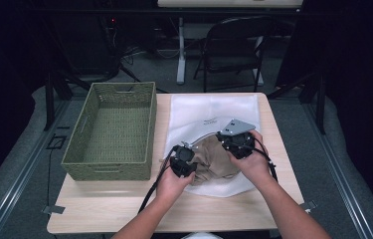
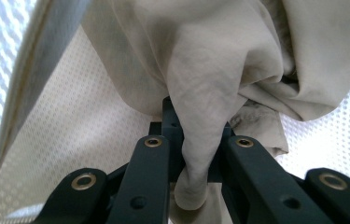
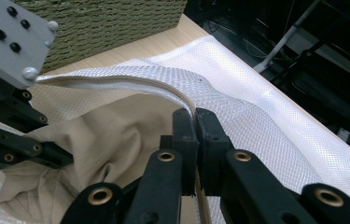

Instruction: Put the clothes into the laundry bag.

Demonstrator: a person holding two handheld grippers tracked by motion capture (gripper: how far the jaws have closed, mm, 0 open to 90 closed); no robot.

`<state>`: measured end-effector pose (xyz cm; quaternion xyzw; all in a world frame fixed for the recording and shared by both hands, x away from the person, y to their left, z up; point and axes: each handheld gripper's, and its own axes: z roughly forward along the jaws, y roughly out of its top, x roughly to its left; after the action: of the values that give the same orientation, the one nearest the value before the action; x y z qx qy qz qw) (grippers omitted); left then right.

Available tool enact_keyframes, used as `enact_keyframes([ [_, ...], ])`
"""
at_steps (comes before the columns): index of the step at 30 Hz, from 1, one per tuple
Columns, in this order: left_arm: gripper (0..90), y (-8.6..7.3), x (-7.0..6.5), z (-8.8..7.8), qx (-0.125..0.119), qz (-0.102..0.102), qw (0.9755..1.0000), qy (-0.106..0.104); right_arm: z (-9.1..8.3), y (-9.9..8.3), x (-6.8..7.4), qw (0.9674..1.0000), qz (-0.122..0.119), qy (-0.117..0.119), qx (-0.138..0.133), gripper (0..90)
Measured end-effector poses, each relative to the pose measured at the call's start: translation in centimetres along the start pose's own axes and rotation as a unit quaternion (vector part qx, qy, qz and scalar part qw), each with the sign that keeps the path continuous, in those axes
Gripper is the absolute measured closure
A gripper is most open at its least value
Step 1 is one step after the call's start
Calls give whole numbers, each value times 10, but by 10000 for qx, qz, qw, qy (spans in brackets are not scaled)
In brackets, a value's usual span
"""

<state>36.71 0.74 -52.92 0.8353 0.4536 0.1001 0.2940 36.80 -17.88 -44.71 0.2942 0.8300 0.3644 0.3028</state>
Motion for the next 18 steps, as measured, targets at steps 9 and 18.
enact_keyframes([
  [9,836,7,0,7,-199,-95,9997,93,-2,0,1,10000,-30,12,-7,877],
  [18,770,6,-1,7,-154,-50,9998,93,-3,-4,-1,10000,22,25,36,877],
])
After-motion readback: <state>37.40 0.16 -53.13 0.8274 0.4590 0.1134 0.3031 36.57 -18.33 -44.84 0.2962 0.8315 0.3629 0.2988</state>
